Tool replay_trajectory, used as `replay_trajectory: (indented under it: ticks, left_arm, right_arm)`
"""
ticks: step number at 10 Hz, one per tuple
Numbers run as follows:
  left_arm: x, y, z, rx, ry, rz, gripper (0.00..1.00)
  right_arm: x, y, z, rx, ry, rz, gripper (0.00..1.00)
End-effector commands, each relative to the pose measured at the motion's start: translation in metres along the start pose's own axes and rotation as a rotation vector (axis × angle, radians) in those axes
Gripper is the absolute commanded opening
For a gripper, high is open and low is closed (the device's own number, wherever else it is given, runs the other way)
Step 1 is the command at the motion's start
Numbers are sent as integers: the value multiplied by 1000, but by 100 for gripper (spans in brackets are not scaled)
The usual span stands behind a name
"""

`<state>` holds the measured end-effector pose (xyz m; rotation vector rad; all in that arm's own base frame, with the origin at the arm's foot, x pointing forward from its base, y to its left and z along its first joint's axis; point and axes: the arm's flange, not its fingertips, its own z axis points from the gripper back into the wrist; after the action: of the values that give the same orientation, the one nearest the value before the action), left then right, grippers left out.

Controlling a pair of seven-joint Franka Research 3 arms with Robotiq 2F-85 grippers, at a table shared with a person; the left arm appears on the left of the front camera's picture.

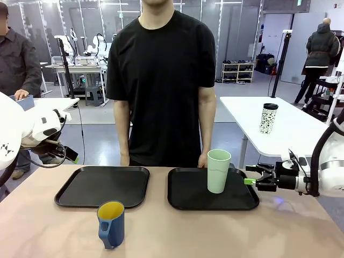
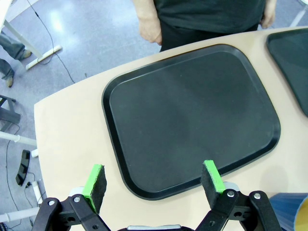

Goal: Sort and store the cups by type.
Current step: Place the picked Reusable plastic cup into the Flat Tray indicated by the person.

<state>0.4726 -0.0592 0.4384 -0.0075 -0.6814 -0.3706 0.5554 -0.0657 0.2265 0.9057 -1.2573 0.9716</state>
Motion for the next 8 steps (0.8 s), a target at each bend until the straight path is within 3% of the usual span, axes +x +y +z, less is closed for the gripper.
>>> replay_trajectory:
  ticks: [1,8]
  left_arm:
    - [1,0,0,4,-2,3,100]
    - [1,0,0,4,-2,3,100]
  right_arm:
    - [6,8,-1,1,39,-19,100]
    - [1,2,1,-1,10,1,100]
